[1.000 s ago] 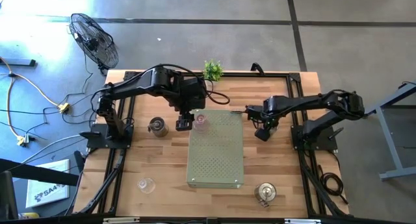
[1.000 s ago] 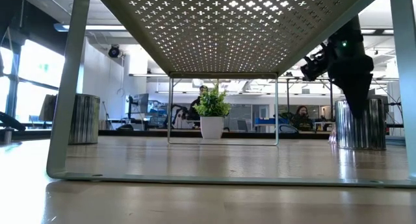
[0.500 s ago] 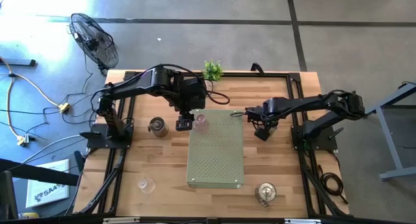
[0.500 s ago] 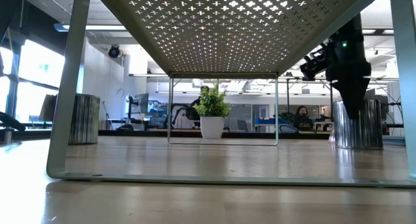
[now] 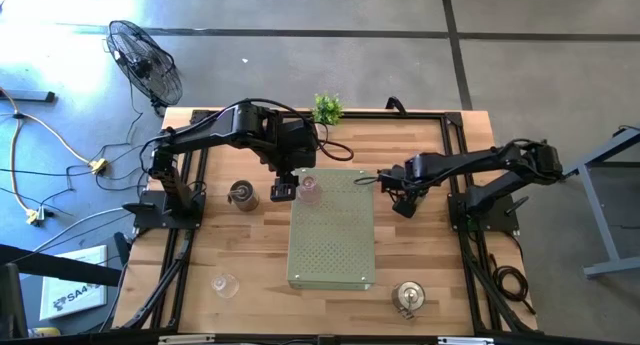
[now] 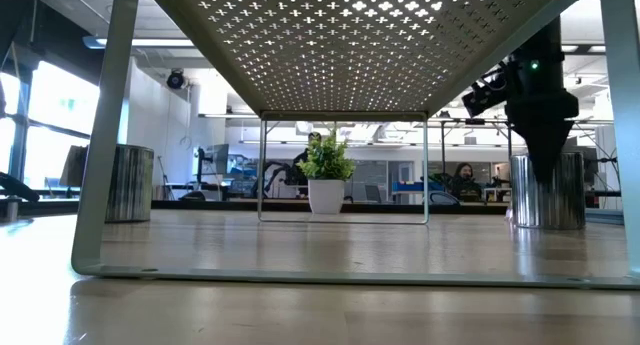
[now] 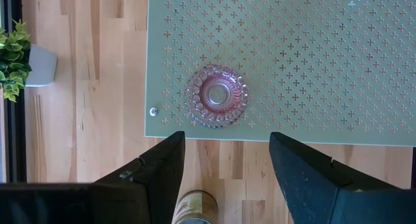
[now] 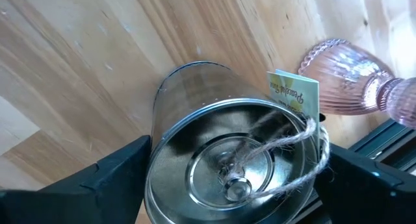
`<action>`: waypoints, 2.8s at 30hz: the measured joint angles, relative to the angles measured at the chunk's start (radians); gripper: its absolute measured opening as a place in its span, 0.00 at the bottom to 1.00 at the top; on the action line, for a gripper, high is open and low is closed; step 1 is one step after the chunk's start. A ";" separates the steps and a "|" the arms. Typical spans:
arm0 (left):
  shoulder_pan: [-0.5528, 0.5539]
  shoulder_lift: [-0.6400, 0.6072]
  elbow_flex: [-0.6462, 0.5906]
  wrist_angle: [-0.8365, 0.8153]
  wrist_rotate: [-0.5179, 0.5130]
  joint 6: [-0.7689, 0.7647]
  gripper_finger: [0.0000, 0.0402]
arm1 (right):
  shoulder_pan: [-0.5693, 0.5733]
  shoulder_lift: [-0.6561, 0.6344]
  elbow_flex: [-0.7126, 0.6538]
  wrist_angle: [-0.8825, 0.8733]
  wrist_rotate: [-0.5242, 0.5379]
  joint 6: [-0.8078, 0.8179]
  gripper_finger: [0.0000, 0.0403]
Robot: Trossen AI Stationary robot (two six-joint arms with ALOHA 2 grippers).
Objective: Pick & Place candle stick holders
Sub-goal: Put the top right silver scented candle on the shelf
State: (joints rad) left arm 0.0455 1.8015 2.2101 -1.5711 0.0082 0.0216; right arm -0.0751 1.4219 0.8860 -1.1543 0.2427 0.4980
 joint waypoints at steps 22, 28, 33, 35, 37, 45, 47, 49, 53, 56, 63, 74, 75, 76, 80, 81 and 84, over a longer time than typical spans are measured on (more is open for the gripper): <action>0.000 0.000 0.000 0.000 0.000 0.004 0.55 | 0.197 0.003 0.250 -0.342 0.111 0.166 0.88; 0.000 -0.015 0.000 0.000 0.000 0.008 0.55 | 0.261 -0.002 0.420 -0.417 0.128 0.198 0.88; 0.000 -0.057 0.000 0.000 0.000 0.005 0.55 | 0.307 -0.001 0.542 -0.419 0.157 0.178 0.88; 0.000 -0.077 0.000 0.000 0.000 0.000 0.55 | 0.321 -0.001 0.577 -0.416 0.181 0.171 0.88; 0.000 -0.098 0.000 0.000 0.000 -0.003 0.55 | 0.329 -0.001 0.603 -0.418 0.193 0.161 0.88; 0.000 -0.172 0.001 0.000 0.001 -0.007 0.55 | 0.346 0.000 0.670 -0.417 0.215 0.129 0.88; 0.000 -0.190 0.001 0.000 0.000 -0.007 0.55 | 0.346 0.000 0.682 -0.417 0.213 0.127 0.88; 0.000 -0.202 0.001 0.000 0.000 -0.002 0.55 | 0.345 0.002 0.691 -0.412 0.208 0.125 0.88; 0.000 -0.211 0.001 0.000 0.000 0.010 0.55 | 0.345 0.033 0.718 -0.408 0.200 0.094 0.88; 0.000 -0.211 0.001 0.000 0.000 0.029 0.55 | 0.345 0.080 0.766 -0.409 0.188 0.060 0.88; 0.000 -0.211 0.001 0.000 0.000 0.053 0.55 | 0.345 0.217 0.969 -0.415 0.171 -0.054 0.88; 0.000 -0.263 -0.027 0.000 0.000 0.053 0.55 | 0.305 0.356 1.169 -0.416 0.174 -0.191 0.88; 0.000 -0.276 -0.043 0.001 0.000 0.053 0.55 | 0.299 0.363 1.169 -0.417 0.167 -0.196 0.88; 0.000 -0.291 -0.062 0.001 0.000 0.053 0.55 | 0.293 0.367 1.167 -0.417 0.161 -0.205 0.88; 0.000 -0.359 -0.162 0.000 0.000 0.049 0.55 | 0.263 0.368 1.139 -0.419 0.129 -0.200 0.88; 0.000 -0.375 -0.190 -0.001 0.000 0.045 0.55 | 0.255 0.368 1.134 -0.419 0.128 -0.187 0.88; 0.000 -0.423 -0.276 0.000 0.000 0.033 0.55 | 0.240 0.368 1.129 -0.417 0.113 -0.184 0.88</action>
State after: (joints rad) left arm 0.0454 1.3780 1.9344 -1.5713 0.0086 0.0547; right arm 0.1653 1.7897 2.0148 -1.5711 0.3560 0.3137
